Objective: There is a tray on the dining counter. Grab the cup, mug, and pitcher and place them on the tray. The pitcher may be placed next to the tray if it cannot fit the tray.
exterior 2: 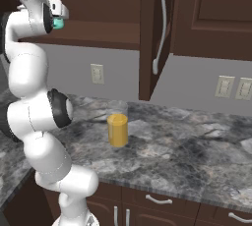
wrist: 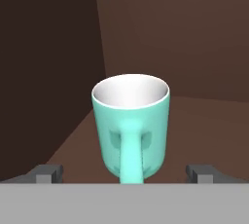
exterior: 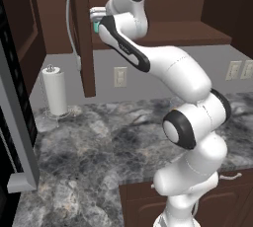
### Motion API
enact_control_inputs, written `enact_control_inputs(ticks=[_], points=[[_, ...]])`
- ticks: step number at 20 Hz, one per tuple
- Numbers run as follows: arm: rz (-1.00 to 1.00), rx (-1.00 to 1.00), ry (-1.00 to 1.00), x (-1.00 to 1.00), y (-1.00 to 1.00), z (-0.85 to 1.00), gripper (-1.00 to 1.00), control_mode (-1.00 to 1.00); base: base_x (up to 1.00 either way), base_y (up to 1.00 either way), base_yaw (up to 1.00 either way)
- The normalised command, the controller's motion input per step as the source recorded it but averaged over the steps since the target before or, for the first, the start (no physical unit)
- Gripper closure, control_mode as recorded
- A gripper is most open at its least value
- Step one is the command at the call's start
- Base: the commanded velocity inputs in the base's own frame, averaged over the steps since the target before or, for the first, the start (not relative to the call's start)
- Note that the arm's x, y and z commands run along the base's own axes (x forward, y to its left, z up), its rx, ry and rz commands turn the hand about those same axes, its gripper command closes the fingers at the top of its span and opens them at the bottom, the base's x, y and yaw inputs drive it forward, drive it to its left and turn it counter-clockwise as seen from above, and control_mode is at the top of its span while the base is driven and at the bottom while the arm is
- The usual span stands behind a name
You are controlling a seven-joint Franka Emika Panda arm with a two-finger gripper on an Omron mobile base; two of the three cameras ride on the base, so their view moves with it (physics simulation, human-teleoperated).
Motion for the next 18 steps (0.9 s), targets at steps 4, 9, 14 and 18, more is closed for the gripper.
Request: enact_control_inputs(ticks=[4, 9, 14, 18], points=[[0.00, 0.00, 0.00, 0.07, 0.00, 0.00, -1.00, -1.00, 0.00, 0.00, 0.00], [0.00, 0.00, 0.00, 0.01, 0.00, -0.01, -1.00, -1.00, 0.00, 0.00, 0.00], [0.00, 0.00, 0.00, 0.00, 0.00, -0.07, -1.00, -1.00, 0.00, 0.00, 0.00], [0.01, 0.00, 0.00, 0.04, 0.00, -0.17, -1.00, -1.00, 0.00, 0.00, 0.00]])
